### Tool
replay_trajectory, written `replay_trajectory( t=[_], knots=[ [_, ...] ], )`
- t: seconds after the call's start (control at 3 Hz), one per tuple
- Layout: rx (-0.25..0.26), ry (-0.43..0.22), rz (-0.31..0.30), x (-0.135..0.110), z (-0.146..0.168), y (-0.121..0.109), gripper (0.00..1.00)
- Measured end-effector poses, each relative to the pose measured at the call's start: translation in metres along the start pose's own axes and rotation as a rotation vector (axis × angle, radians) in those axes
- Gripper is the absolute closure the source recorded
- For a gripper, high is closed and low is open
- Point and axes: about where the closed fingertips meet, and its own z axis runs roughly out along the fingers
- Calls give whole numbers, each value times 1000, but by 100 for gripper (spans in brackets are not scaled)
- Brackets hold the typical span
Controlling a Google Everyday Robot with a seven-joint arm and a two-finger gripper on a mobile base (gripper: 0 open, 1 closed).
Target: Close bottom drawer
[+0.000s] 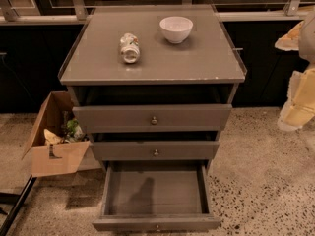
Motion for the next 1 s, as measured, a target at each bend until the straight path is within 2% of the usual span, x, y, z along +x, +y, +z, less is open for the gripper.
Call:
replay_trajectory(
  t=[0.33, 1.0],
  knots=[
    [-3, -5, 6, 1, 2, 1, 0],
    [-68, -120, 137, 36, 54, 21, 0]
  ],
)
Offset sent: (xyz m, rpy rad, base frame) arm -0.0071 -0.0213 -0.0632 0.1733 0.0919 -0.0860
